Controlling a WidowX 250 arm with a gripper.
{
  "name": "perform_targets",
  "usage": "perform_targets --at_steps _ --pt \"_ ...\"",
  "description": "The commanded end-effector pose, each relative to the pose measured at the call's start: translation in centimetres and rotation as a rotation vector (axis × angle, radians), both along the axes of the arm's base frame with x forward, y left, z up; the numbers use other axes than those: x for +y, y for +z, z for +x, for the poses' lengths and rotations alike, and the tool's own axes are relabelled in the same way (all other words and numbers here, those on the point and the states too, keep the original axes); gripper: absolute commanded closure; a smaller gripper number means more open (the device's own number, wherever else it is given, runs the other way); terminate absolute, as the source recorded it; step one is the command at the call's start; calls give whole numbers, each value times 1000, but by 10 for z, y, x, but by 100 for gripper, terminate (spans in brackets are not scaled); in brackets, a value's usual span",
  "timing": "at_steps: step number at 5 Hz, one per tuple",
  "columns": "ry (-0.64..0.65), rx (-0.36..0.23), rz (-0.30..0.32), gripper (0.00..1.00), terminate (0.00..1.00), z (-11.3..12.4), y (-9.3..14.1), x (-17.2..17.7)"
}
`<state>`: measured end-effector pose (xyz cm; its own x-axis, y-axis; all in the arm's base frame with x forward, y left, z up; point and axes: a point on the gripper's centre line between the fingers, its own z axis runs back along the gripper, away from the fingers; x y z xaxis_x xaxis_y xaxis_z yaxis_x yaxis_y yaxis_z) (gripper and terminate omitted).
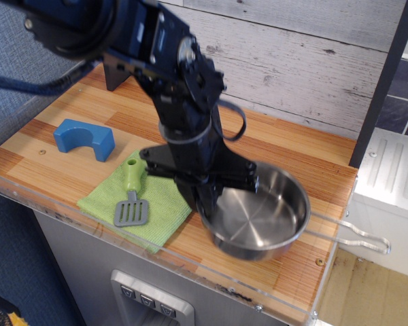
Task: Move the pot to the bottom right of the table
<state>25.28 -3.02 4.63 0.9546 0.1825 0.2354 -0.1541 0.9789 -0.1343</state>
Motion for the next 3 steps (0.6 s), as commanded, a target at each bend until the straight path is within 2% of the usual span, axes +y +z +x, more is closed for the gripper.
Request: perform_targets --at_steps 1,3 --pt "-19 -20 9 100 0 5 -13 2" --pt "-36 3 16 100 0 8 -26 2"
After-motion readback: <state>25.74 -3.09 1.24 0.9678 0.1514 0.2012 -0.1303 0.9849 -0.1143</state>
